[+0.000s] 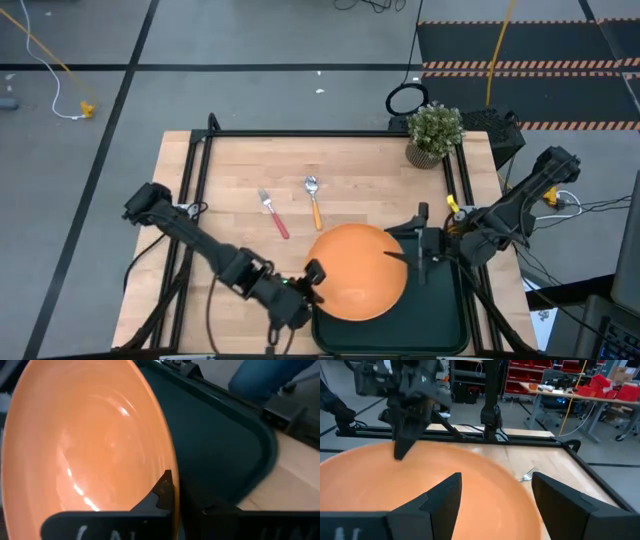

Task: Pick and place plate/cup/fork/spoon on tray
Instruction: Put the orange plate on the bottom left of the brown cup

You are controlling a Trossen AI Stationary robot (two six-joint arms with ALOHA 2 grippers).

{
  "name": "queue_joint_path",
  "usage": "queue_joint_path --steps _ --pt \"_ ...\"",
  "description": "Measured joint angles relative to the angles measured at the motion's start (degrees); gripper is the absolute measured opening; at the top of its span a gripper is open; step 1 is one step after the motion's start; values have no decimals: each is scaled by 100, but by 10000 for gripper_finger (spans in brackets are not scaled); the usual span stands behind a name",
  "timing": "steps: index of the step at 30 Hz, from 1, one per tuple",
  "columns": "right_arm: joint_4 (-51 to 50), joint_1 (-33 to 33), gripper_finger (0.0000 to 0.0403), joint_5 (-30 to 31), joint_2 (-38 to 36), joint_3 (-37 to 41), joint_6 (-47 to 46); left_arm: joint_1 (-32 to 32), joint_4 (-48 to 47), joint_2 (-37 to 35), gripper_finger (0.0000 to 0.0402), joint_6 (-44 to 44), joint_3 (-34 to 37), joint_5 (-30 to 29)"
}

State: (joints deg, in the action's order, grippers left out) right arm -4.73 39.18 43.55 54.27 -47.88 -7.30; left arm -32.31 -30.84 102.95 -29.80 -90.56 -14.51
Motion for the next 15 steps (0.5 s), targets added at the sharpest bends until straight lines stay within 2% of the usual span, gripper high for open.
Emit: queue_joint_path --steps 6,12,15 --pt "-14 -11 235 40 -278 0 428 359 710 550 9 -644 2 622" --pt "-2 -17 235 610 -497 0 910 584 1726 1077 10 -982 7 1197" --pt "12 -17 235 618 -604 0 1075 665 2182 1380 16 -1128 4 1589"
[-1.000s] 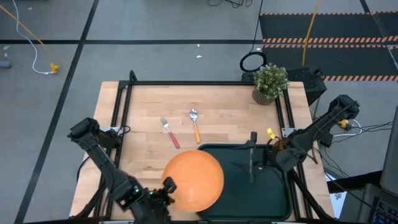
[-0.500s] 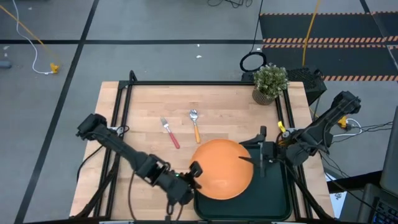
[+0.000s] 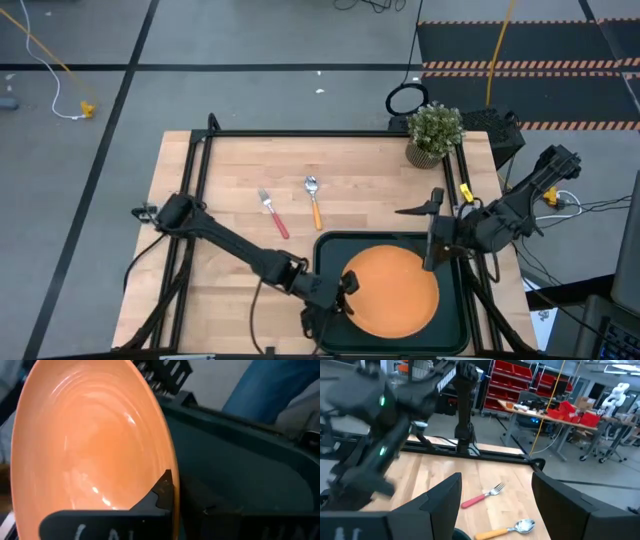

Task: Pick and place plate/cup/fork/spoon on tray
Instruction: Put the orange plate on the bottom left of the brown cup

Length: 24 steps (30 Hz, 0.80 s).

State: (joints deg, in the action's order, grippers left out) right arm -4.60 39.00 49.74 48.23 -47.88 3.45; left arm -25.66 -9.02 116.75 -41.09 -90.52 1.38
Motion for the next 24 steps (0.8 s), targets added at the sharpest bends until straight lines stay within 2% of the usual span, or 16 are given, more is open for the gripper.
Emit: queue_joint_path --steps 7,12,19,24 --pt "-13 0 235 -20 -178 0 154 190 262 580 6 -277 2 120" --pt "-15 -2 235 -8 -196 0 382 339 491 741 18 -284 0 176" --pt "-35 0 235 -22 -197 0 342 438 452 954 6 -336 7 463" --pt "-37 0 235 -26 -197 0 334 465 780 1050 28 -412 3 417"
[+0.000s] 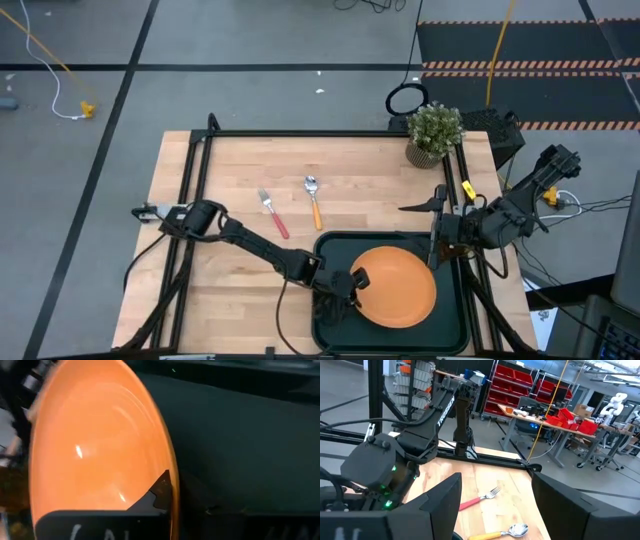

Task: Pick and place plate/cup/fork/spoon on tray
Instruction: Put the orange plate on the bottom left of the brown cup

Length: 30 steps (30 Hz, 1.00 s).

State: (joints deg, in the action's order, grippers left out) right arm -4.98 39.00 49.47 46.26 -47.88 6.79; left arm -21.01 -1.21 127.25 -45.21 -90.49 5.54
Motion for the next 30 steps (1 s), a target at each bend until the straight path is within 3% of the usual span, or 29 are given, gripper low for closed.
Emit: queue_joint_path --steps 14,25,30 --pt "-4 0 235 -15 2 0 -7 149 43 67 42 -270 -3 -151" --pt "-6 0 235 -22 2 0 -9 150 582 67 117 79 -3 -149" --pt "-40 0 235 -22 2 0 -79 150 582 9 131 485 -3 -147"
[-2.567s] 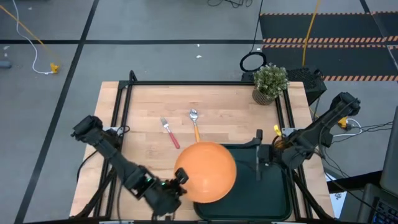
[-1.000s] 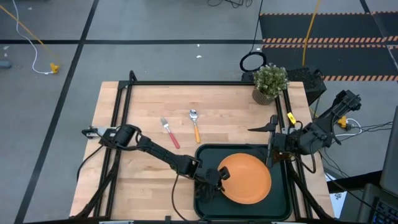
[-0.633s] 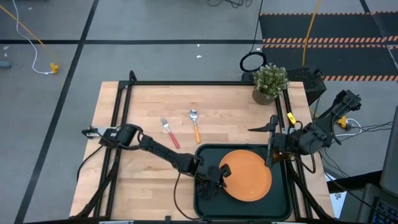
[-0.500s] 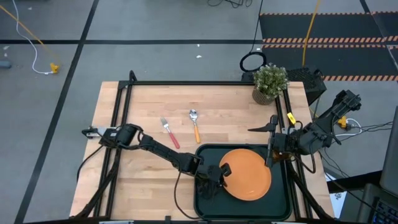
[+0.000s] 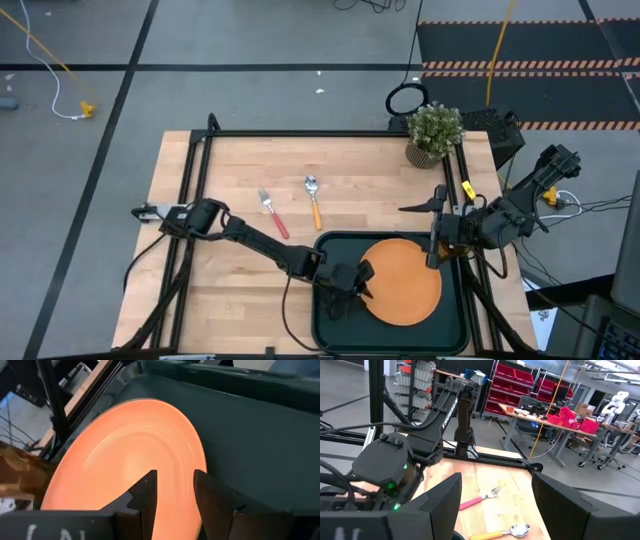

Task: Pick and place plate/cup/fork/spoon on tray
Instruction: Put the orange plate on the bottom left of the brown cup

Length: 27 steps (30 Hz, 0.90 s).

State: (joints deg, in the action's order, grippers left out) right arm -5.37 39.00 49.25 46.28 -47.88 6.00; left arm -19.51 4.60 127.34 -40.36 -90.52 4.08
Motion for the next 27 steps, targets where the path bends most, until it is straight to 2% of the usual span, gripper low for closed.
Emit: queue_joint_path --steps 4,10,16,20,23,27 --pt "-93 0 235 -2 0 0 -98 -1 -359 -268 131 442 0 -111" --pt "-183 0 235 -2 2 0 -234 46 -1568 -987 131 1283 -2 -967" --pt "-305 0 235 3 2 0 -304 279 -2532 -1257 131 2085 0 -1013" --pt "-349 0 235 5 2 0 -367 287 -2544 -949 131 2146 0 -1014" --pt "-357 0 235 8 4 0 -383 259 -2206 -703 131 2165 6 -1015" --pt "-368 0 235 11 4 0 -384 250 -1944 -622 131 2596 -4 -1035"
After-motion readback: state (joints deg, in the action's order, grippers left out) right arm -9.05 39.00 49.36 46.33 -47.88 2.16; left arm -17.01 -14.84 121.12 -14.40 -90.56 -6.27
